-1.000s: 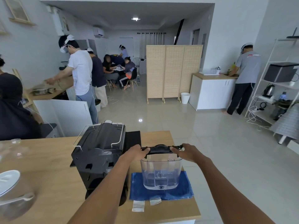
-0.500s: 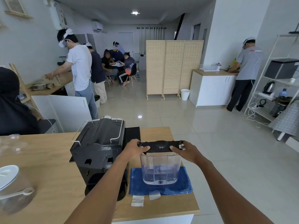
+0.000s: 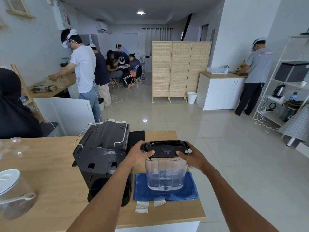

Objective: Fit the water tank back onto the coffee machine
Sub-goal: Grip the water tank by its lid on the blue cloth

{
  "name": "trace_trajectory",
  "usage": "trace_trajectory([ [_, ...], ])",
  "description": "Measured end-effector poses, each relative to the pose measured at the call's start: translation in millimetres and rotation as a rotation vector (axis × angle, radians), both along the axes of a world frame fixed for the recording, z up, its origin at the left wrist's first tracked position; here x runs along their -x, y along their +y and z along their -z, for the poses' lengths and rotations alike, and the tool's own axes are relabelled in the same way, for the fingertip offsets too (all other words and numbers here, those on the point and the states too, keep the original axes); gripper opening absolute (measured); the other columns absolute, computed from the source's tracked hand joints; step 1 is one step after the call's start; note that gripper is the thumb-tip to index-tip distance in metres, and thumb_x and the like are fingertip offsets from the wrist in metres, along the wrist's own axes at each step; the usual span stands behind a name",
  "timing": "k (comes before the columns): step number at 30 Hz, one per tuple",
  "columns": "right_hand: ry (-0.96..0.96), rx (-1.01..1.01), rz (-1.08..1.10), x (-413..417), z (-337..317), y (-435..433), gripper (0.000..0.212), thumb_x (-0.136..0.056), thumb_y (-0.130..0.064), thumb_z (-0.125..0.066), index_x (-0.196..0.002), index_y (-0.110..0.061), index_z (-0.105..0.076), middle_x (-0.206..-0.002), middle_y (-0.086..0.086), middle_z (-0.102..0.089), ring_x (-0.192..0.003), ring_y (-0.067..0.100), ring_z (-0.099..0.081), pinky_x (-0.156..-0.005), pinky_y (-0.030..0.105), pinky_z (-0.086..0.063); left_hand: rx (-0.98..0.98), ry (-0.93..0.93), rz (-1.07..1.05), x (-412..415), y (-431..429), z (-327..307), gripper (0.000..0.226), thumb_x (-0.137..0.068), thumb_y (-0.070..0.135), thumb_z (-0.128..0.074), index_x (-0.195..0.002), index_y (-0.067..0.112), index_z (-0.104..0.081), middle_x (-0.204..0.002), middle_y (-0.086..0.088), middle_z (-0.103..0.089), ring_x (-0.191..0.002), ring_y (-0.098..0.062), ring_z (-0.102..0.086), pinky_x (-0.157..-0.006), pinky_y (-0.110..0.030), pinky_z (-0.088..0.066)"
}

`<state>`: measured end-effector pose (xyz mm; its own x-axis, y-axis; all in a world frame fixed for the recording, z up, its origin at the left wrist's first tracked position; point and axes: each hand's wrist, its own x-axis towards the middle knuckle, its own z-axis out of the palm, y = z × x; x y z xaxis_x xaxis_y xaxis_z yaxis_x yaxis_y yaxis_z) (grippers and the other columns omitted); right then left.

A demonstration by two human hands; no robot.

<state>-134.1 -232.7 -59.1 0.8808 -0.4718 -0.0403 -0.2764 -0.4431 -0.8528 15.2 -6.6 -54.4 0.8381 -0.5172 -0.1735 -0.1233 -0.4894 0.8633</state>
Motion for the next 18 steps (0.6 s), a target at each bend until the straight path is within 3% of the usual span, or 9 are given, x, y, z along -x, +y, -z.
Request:
trace_trajectory([
  [4,-0.043,-0.011,-0.007,2.0,3.0,-0.4,0.062,-0.078,-0.054,-0.073,-0.130,-0.052,-0.040,-0.100,-0.009,-0.070,-0.082,0.018,-0.068,-0.077,0.035,-0.059,0.037,0.028,-0.008,-1.8,0.6,4.3,0.060,-0.083,0.031,-0.083,-0.130,0.032,-0.045,-0.085,-0.003,-0.063,-0.079,-0.020,-0.061,-0.092,-0.047,-0.058],
  [7,-0.082,0.029,-0.013,2.7,4.1,2.3,0.066,-0.081,-0.049,-0.073,-0.137,-0.047,-0.038,-0.102,-0.015,-0.068,-0.083,0.014,-0.067,-0.073,0.033,-0.060,0.039,0.028,-0.002,-0.6,2.9,2.9,0.066,-0.083,0.029,-0.083,-0.133,0.033,-0.040,-0.068,0.000,-0.052,-0.061,-0.015,-0.051,-0.076,-0.040,-0.054],
  [11,-0.109,0.053,-0.009,2.6,8.8,1.5,0.075,-0.083,-0.052,-0.070,-0.146,-0.043,-0.030,-0.118,-0.009,-0.064,-0.094,0.017,-0.065,-0.078,0.035,-0.060,0.024,-0.028,0.008,2.1,3.5,0.5,0.065,-0.086,0.029,-0.080,-0.132,0.034,-0.034,-0.061,0.003,-0.049,-0.055,-0.014,-0.049,-0.073,-0.042,-0.054],
  [13,-0.122,0.064,-0.008,2.9,10.1,3.2,0.078,-0.085,-0.050,-0.068,-0.149,-0.041,-0.026,-0.122,-0.009,-0.061,-0.098,0.015,-0.063,-0.080,0.033,-0.059,0.010,-0.072,0.022,4.3,3.5,-0.3,0.064,-0.089,0.027,-0.077,-0.133,0.032,-0.031,-0.062,0.004,-0.052,-0.056,-0.014,-0.051,-0.075,-0.043,-0.057],
  [16,-0.172,0.127,-0.015,4.3,9.7,7.8,0.076,-0.089,-0.043,-0.066,-0.151,-0.036,-0.022,-0.119,-0.013,-0.057,-0.099,0.010,-0.059,-0.081,0.022,-0.050,-0.020,-0.165,0.075,7.1,2.9,-3.2,0.063,-0.093,0.029,-0.072,-0.140,0.031,-0.029,-0.076,0.004,-0.059,-0.073,-0.020,-0.060,-0.090,-0.051,-0.058],
  [18,-0.191,0.187,-0.016,2.6,9.9,8.2,0.074,-0.091,-0.042,-0.064,-0.150,-0.034,-0.021,-0.120,-0.012,-0.058,-0.104,0.013,-0.061,-0.082,0.020,-0.046,-0.061,-0.214,0.126,7.5,2.6,-7.0,0.061,-0.096,0.030,-0.068,-0.144,0.032,-0.032,-0.081,0.005,-0.059,-0.078,-0.025,-0.063,-0.089,-0.049,-0.058],
])
